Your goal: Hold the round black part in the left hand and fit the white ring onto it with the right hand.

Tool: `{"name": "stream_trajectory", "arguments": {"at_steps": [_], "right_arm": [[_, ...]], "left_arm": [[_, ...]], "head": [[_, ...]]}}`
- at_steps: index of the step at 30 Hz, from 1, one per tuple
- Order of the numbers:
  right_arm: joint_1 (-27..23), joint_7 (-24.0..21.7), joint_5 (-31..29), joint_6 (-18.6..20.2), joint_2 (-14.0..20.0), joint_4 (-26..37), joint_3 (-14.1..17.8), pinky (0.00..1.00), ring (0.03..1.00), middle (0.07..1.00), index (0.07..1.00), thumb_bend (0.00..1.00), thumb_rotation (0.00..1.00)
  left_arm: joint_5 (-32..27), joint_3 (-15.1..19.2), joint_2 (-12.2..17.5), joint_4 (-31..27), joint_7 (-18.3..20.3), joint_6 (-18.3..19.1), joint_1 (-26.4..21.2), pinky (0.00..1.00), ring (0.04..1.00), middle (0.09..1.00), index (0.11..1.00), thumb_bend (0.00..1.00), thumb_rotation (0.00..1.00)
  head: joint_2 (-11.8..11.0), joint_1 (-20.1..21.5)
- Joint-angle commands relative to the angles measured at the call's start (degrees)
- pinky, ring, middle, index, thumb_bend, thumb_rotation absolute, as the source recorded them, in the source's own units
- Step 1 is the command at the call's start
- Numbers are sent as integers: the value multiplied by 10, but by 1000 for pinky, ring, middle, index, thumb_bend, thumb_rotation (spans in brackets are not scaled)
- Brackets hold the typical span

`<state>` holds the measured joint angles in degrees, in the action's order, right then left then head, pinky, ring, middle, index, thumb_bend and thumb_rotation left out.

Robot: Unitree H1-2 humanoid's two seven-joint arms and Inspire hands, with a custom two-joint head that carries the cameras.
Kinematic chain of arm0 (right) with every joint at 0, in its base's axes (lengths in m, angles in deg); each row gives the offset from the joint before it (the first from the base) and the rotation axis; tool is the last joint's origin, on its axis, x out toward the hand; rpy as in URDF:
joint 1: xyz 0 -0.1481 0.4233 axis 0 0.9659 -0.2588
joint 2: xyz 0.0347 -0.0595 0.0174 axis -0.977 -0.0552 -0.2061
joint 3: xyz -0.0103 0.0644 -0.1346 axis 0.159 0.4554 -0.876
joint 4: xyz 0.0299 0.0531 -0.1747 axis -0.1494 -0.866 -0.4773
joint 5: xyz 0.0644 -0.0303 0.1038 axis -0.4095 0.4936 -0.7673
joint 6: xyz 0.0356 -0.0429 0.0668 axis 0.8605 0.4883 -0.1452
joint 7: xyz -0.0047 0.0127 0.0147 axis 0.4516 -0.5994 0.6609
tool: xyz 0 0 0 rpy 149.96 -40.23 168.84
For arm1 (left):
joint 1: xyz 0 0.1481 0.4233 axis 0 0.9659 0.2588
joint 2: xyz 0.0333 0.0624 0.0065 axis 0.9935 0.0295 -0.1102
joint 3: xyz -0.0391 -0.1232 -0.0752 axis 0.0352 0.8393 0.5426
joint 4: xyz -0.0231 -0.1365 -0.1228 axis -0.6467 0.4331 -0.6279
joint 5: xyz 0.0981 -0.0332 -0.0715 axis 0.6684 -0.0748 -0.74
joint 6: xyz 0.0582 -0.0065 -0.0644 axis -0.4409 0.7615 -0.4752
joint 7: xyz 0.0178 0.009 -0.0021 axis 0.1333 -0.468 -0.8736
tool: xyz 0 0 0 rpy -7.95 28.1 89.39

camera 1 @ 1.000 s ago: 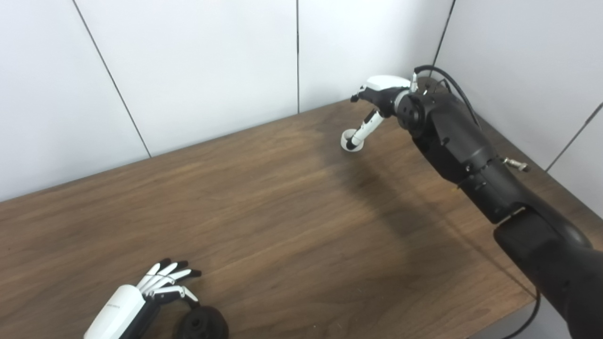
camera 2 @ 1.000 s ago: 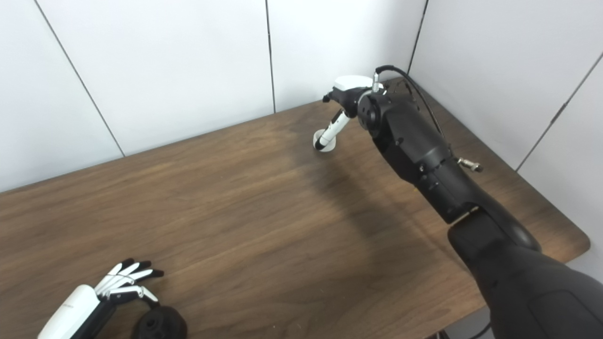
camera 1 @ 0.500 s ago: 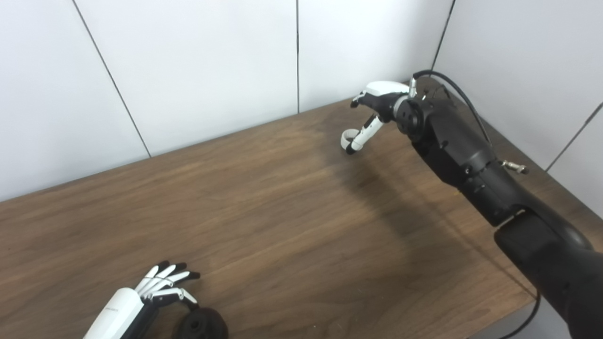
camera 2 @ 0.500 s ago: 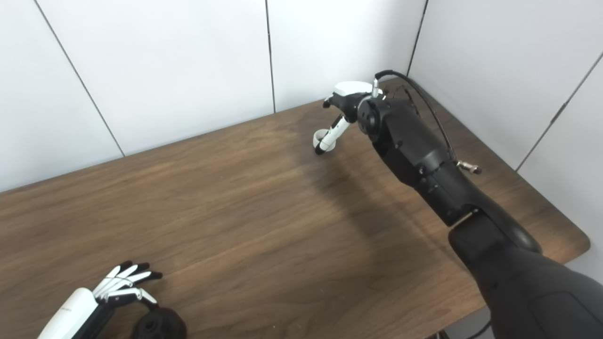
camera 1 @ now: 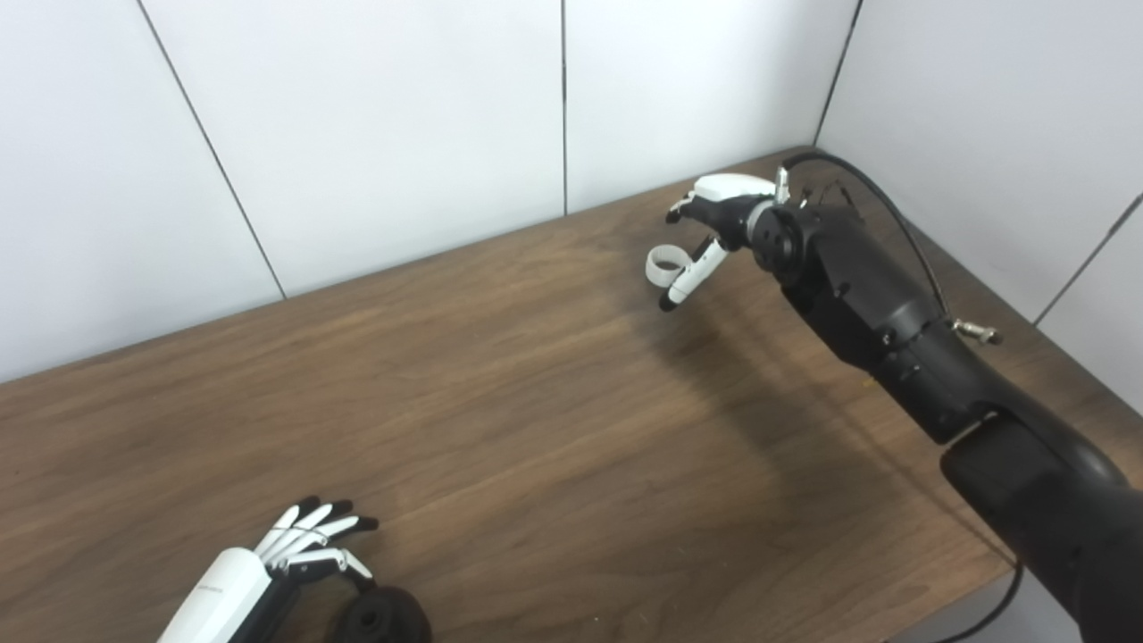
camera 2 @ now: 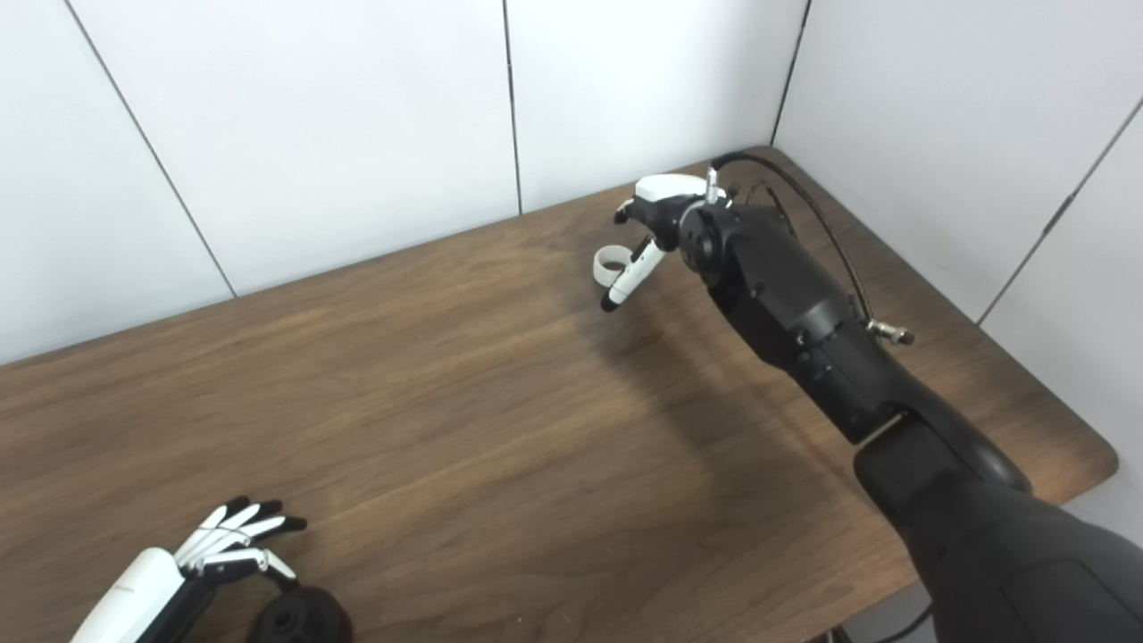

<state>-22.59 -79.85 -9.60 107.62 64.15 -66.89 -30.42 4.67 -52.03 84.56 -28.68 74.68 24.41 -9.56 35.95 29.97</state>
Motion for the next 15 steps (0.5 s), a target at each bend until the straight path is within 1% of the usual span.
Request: {"name": "stream_trajectory", "arguments": {"at_steps": [1, 11, 15], "right_arm": [[-16, 18, 0, 1, 13, 13, 2, 918, 1000, 1000, 901, 982, 471], [-14, 22, -7, -2, 14, 11, -1, 944, 1000, 1000, 901, 986, 474], [-13, 26, -11, -3, 13, 10, -1, 938, 1000, 1000, 900, 984, 475]], "left_arm": [[11, 4, 11, -5, 8, -2, 2, 1000, 931, 853, 478, 515, 50], [22, 12, 1, 3, -4, 1, -4, 1000, 918, 847, 477, 515, 51], [27, 16, -3, 6, -7, 2, -7, 1000, 913, 847, 477, 515, 50]], "head": [[1, 0], [1, -6], [1, -8]]}}
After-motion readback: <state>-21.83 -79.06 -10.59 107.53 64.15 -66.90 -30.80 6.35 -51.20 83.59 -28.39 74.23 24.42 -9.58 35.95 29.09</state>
